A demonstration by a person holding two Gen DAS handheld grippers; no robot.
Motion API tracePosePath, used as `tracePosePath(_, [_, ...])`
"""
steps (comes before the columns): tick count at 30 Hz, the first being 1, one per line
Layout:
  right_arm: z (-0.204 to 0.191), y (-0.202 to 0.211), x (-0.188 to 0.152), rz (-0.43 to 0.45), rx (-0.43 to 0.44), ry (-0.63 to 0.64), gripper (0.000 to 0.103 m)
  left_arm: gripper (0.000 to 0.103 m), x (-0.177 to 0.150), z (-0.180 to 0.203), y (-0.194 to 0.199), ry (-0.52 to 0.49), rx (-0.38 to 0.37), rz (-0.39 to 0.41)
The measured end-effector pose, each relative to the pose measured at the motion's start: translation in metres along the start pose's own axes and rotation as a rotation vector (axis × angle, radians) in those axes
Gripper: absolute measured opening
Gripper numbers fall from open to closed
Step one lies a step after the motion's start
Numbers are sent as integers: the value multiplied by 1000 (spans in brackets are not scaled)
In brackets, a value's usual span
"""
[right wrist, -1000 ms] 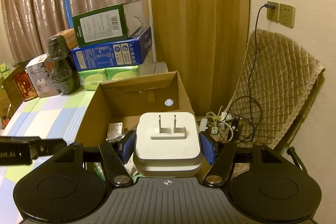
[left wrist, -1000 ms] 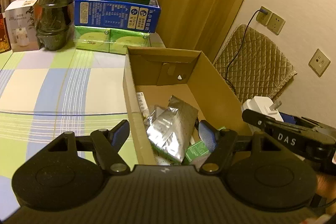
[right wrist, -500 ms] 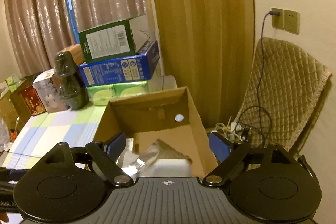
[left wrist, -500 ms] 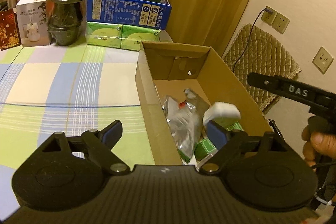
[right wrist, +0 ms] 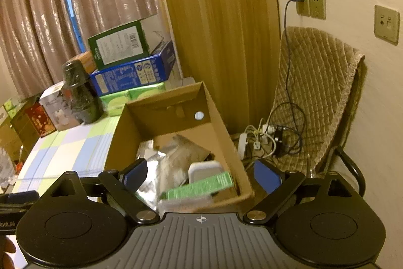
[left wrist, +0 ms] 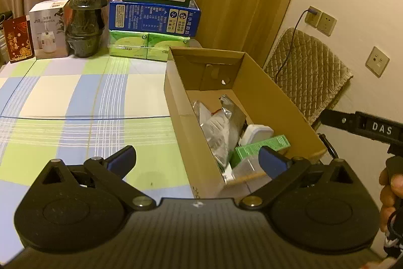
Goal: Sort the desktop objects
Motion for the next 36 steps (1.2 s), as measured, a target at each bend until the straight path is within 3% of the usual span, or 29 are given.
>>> tracePosePath(7, [-7, 27, -23, -41, 0, 0, 95, 102, -19, 4, 26, -7, 15, 12])
tracePosePath(17, [-17, 60, -52, -87, -1, -2, 101, 102, -42, 15, 56, 5, 31, -44])
tracePosePath(36, [-24, 83, -75, -171, -1, 3, 101, 102, -70, 19, 64, -26, 81, -130])
Point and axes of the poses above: each gripper's, at about its wrist camera, not at the fingertips, and y roughly against the way its jaws point, z to its right, x to its top, the point moved 2 cm from there along -y, roughly the way its jaws point, and after that the axes turned 4 degrees about y, right-handed, at the moved point
